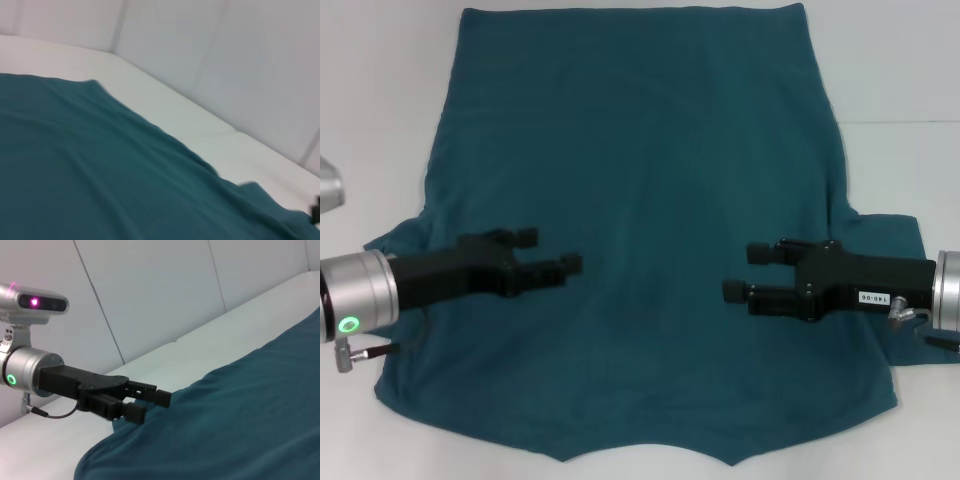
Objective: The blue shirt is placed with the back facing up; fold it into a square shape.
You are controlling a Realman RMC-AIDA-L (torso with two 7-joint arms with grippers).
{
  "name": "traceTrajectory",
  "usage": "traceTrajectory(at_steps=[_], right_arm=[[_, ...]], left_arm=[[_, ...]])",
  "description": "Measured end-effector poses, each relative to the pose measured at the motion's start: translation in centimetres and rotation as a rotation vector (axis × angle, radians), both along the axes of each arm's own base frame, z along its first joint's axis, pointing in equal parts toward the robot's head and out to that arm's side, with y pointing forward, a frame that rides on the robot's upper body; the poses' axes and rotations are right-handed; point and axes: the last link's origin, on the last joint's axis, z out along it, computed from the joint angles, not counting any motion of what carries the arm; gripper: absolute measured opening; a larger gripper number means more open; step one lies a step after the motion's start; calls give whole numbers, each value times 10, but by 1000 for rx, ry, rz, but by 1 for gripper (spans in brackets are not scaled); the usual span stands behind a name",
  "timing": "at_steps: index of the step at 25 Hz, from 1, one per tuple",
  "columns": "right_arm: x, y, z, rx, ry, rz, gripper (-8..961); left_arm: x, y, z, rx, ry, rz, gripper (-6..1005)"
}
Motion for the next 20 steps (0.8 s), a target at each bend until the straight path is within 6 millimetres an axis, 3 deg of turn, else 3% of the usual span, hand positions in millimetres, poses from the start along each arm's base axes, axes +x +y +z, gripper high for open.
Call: traceTrajectory(at_steps=[8,20], right_arm=[[-3,1,0,9,20,-3,825],[-8,4,0,21,55,-12,824]], left_arm=[[-24,10,17,124,-43,190,892],[-67,2,43,270,-65,401,875]])
